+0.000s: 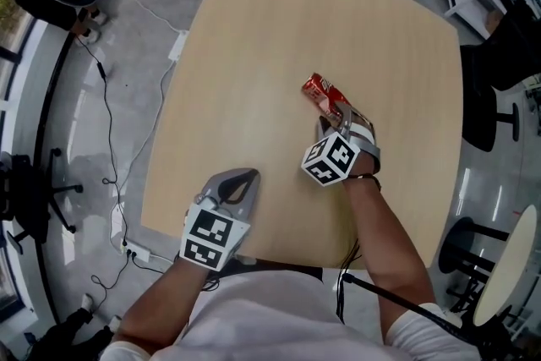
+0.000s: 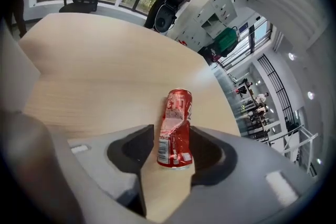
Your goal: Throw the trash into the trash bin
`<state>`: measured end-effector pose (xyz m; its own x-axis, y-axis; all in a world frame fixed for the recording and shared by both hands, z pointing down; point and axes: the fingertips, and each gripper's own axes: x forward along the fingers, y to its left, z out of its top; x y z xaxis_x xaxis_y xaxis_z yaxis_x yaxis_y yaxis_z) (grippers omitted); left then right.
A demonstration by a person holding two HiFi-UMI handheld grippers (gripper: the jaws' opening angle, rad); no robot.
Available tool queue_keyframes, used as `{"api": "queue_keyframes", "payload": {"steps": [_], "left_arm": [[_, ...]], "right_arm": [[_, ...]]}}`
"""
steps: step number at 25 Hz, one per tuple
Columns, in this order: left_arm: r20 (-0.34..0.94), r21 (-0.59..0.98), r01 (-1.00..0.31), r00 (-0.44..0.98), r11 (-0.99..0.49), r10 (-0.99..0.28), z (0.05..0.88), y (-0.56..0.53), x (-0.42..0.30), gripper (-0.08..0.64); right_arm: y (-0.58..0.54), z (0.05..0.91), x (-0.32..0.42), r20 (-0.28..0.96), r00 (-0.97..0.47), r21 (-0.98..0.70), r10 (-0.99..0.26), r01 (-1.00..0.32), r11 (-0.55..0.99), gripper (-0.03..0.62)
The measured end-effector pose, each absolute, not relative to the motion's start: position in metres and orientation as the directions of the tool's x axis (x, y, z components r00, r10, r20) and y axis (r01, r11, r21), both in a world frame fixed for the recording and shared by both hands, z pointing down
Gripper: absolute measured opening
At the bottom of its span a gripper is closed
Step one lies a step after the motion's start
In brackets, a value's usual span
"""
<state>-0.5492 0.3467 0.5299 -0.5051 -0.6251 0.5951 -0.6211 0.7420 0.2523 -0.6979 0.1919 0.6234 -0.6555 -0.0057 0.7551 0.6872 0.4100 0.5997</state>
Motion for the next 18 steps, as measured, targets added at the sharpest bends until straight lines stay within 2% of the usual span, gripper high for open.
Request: {"api": "queue_keyframes", "payload": {"steps": [7,13,18], "left_arm": [[0.607,0.258,-0.614,-0.498,0.746,-0.619,0.535,0.344,-0.547,0.008],[0.615,0.250,-0.603,-0.506,0.758,-0.605,0.534,0.350,-0.544,0.008],[0.613,0.248,-0.589,-0.520,0.769,-0.595,0.533,0.355,-0.541,0.008]], "right_arm": [[0.192,0.641,-0.714,0.763,-0.645,0.606,-0.033,0.698,0.381,0.207],[0.184,0.648,-0.726,0.762,-0.645,0.606,-0.058,0.678,0.417,0.207],[0.179,0.644,-0.731,0.758,-0.651,0.606,-0.047,0.676,0.419,0.169]]}}
